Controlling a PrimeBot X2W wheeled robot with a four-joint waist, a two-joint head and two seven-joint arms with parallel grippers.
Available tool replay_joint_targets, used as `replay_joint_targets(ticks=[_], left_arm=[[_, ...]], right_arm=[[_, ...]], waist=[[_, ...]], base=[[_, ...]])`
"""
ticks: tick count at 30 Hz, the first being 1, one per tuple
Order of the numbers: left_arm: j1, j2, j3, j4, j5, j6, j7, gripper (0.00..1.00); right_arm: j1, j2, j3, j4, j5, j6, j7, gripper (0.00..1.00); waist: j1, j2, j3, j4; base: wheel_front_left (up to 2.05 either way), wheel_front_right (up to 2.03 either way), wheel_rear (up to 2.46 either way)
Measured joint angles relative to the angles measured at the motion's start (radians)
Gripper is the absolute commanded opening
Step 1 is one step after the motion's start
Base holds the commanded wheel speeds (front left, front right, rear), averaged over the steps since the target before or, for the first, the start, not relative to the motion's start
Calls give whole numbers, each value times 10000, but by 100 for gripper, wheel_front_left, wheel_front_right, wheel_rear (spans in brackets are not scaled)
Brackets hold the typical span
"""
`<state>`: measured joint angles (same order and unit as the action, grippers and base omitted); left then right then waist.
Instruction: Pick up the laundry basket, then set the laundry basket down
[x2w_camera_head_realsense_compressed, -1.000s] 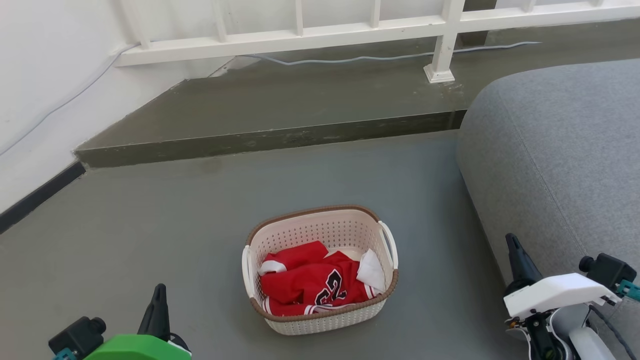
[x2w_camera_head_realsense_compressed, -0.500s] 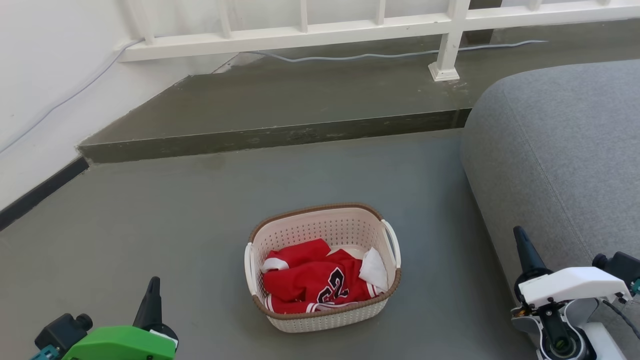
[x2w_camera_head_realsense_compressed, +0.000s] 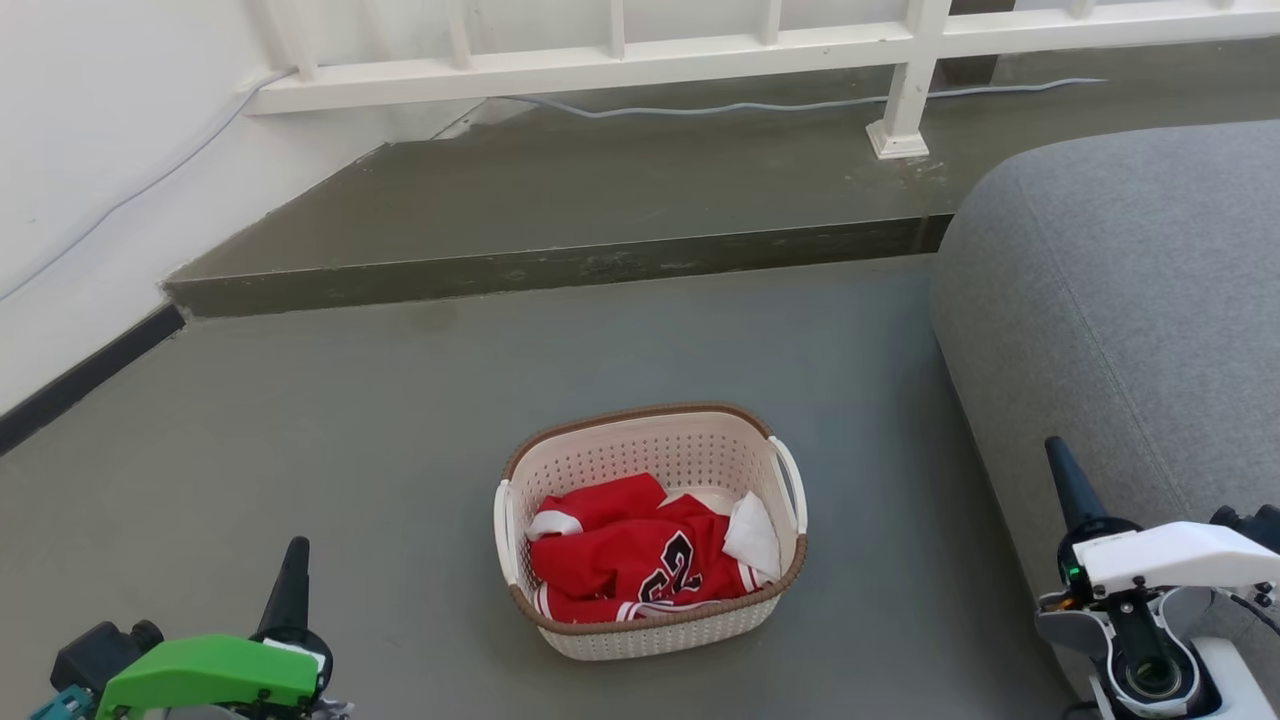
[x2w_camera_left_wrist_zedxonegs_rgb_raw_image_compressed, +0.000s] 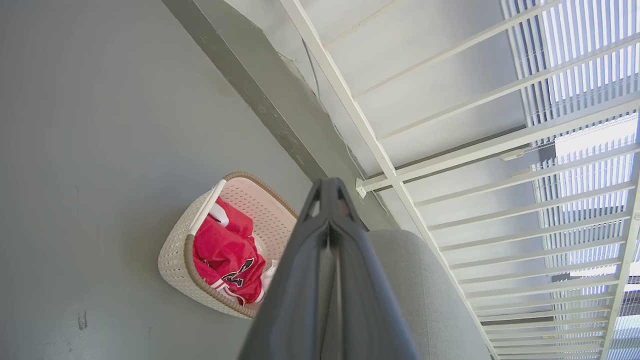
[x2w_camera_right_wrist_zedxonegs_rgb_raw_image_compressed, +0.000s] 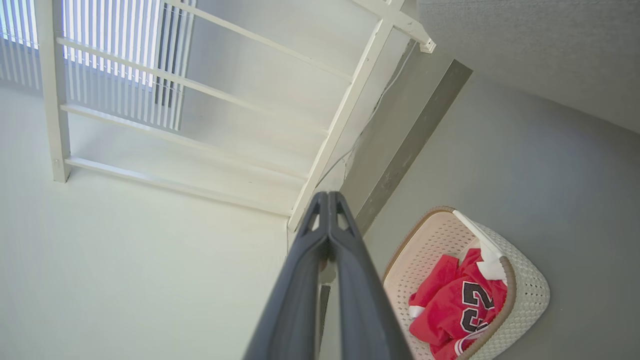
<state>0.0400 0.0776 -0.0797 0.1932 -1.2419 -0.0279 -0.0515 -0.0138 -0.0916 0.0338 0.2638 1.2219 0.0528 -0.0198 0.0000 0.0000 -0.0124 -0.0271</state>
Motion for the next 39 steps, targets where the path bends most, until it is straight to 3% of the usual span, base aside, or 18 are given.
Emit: replay_joint_targets(ticks=[35,39], left_arm=[[-746,44,755,596,-4213,-851,961,0],[-836,44,769,619,-4274,-863,961,0]], right_arm=[[-410,293,-1313,119,3981,616,1001,0],[-411,297,-1329,128,4075,616,1011,0]], waist=[[0,0,156,269],[0,0,156,269]], base=[[0,0,0],[0,0,0]])
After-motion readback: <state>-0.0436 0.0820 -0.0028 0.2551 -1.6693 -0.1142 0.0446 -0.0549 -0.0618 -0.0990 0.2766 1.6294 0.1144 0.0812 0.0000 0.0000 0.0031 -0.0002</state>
